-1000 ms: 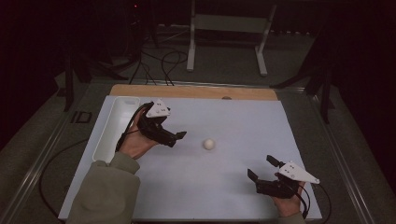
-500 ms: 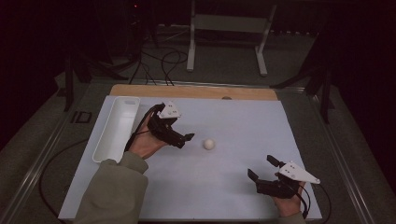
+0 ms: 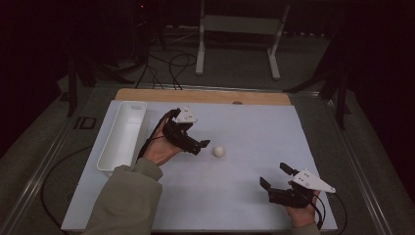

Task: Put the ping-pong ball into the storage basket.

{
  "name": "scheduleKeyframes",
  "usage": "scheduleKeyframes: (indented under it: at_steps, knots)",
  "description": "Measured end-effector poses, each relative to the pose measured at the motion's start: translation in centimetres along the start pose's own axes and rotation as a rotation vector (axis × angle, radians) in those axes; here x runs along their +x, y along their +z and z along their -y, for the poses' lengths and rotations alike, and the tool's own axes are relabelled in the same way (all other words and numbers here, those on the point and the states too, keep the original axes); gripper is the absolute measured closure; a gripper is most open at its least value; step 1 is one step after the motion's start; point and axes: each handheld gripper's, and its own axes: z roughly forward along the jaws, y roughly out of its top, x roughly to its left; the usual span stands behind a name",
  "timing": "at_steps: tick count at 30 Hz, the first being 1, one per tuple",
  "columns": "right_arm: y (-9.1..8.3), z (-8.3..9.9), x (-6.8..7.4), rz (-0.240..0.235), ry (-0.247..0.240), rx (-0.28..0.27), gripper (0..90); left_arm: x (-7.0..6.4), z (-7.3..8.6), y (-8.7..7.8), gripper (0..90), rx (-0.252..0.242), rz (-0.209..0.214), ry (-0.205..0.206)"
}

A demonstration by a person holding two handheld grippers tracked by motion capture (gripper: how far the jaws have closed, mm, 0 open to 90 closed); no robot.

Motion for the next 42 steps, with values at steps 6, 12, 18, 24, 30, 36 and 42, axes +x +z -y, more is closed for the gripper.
scheduleKeyframes:
  at_steps: [6,12,18,24,30,36,42]
  knots:
    - [0.0,0.0,0.0,-0.002,0.000,-0.001,7.5,0.1,0.0,0.5,0.0,0.002,0.015,-0.004]
    - [0.0,0.0,0.0,-0.004,-0.001,0.000,7.5,0.2,-0.2,1.1,0.0,0.007,0.022,-0.006]
    - [0.0,0.0,-0.1,-0.004,0.001,-0.002,7.5,0.3,-0.2,1.9,0.0,0.029,0.028,-0.015]
    - [0.0,0.0,-0.1,-0.001,0.003,-0.002,7.5,0.1,-0.2,2.8,0.0,0.061,0.032,-0.015]
    - [0.0,0.0,-0.2,-0.001,0.003,-0.004,7.5,0.2,-0.1,3.5,0.0,0.081,0.046,-0.021]
    - [-0.1,0.0,-0.2,-0.001,0.003,-0.006,7.5,0.3,0.1,4.4,0.0,0.115,0.062,-0.029]
    - [-0.1,0.0,-0.2,0.001,0.006,-0.005,7.5,0.3,0.2,5.3,0.0,0.152,0.074,-0.036]
